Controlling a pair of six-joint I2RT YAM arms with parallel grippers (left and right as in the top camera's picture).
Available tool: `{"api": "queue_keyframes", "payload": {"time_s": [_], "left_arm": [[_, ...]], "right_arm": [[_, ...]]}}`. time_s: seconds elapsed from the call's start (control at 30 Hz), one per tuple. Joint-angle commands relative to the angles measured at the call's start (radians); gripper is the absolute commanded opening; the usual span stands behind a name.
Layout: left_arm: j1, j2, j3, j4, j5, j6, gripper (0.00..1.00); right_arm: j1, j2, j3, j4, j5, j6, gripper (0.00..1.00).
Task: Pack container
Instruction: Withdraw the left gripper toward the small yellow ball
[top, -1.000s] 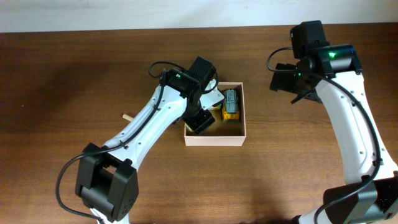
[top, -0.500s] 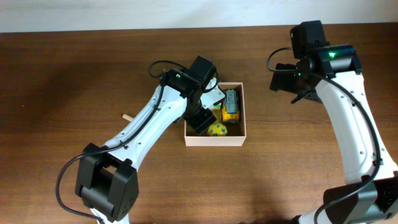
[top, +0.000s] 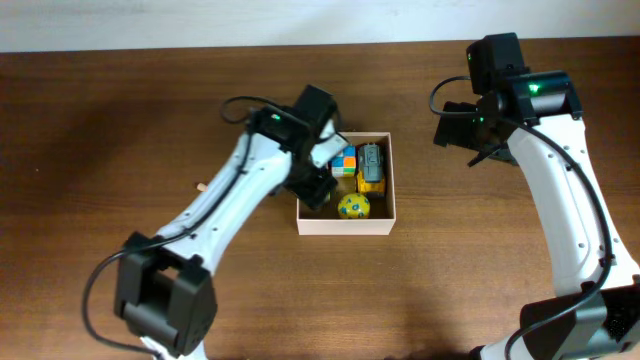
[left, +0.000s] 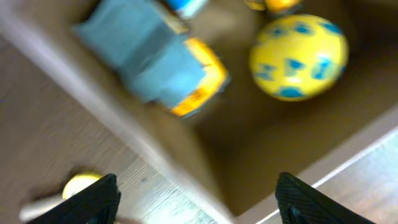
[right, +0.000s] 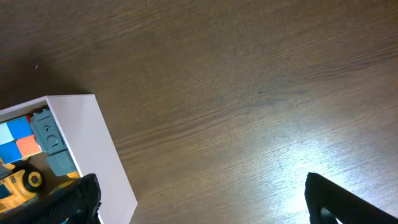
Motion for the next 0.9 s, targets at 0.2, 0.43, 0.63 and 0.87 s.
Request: {"api": "queue_keyframes", "payload": {"time_s": [0.2,0.43,0.63,0.87], "left_arm": [[0.321,-0.303,0.018,-0.111,-0.102,-0.162,0.94],[0.488,-0.301,-0.144,-0.086,-0.045,-0.204,0.97],[0.529,-0.301,-0.289,-0.069,-0.044,-0.293,0.97],[0.528,-0.301,-0.408,-0.02,-0.011,-0.298,0.98]], "right_arm": [[-0.003,-0.019,0.008,0.0,0.02,0.001,0.99],[-0.003,-0.019,0.008,0.0,0.02,0.001,0.99],[-0.003,-0.019,0.008,0.0,0.02,0.001,0.99],[-0.004,-0.019,0.008,0.0,0.02,0.001,0.99]]}}
